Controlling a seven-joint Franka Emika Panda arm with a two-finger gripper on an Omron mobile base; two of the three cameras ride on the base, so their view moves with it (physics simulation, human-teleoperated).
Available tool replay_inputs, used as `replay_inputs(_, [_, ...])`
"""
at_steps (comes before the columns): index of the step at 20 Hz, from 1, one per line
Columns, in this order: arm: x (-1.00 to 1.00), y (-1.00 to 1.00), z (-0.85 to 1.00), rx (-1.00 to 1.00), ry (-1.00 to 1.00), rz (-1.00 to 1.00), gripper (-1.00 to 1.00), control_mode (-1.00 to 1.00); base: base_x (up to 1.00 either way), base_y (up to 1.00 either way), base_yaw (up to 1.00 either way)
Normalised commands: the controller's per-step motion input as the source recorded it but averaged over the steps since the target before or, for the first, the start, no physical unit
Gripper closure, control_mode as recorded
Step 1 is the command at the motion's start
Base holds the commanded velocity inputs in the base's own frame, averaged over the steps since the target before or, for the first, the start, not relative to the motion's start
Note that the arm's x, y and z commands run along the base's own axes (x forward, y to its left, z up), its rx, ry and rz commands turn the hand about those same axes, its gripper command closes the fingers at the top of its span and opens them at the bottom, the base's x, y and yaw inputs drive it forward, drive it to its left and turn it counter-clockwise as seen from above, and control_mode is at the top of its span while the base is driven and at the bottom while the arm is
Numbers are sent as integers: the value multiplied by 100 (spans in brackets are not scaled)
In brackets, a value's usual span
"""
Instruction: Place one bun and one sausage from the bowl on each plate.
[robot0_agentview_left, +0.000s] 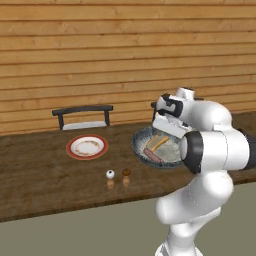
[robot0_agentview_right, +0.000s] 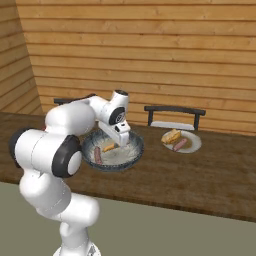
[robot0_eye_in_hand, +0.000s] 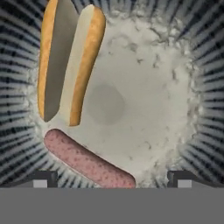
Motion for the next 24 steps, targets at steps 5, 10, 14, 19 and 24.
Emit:
replay_inputs(5, [43, 8, -31, 16, -17, 0, -100, -100, 0, 0, 0])
replay_inputs(10, [31, 23, -36, 3, -27, 0, -100, -100, 0, 0, 0])
replay_inputs(14, [17, 27, -40, -6, -32, 0, -100, -100, 0, 0, 0])
replay_inputs(19, [4, 16, -43, -12, -17, -4, -100, -100, 0, 0, 0])
replay_inputs(24, [32, 13, -18, -6, -11, -3, -100, -100, 0, 0, 0])
